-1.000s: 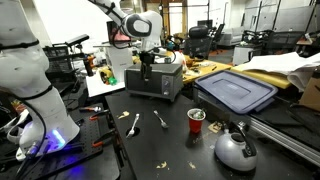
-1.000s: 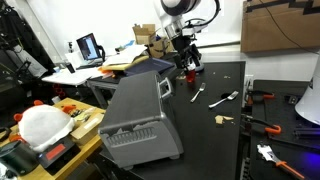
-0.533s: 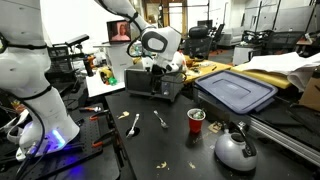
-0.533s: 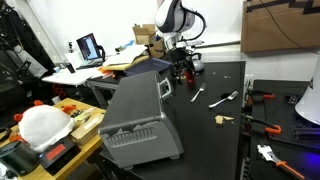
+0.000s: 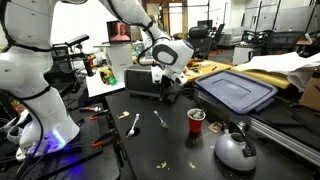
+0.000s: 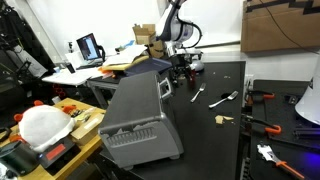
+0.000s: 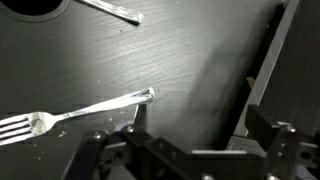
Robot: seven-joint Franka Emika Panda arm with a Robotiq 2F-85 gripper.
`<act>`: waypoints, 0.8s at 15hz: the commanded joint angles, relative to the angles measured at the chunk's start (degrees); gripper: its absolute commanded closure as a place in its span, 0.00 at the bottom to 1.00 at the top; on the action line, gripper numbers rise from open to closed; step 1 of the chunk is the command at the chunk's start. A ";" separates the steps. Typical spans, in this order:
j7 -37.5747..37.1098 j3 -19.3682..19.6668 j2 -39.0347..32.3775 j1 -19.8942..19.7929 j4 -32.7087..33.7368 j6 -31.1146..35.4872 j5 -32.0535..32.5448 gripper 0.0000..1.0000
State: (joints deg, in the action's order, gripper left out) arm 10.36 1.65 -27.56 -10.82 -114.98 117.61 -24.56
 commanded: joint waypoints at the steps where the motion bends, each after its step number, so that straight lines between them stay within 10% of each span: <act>1: 7.72 -1.20 -1.63 -2.76 1.23 -0.71 -1.28 0.00; 12: 24.84 -5.18 -4.36 -6.49 3.31 -2.00 -10.94 0.00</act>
State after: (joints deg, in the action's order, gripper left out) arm 32.73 -3.19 -30.28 -16.61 -113.78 117.35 -33.86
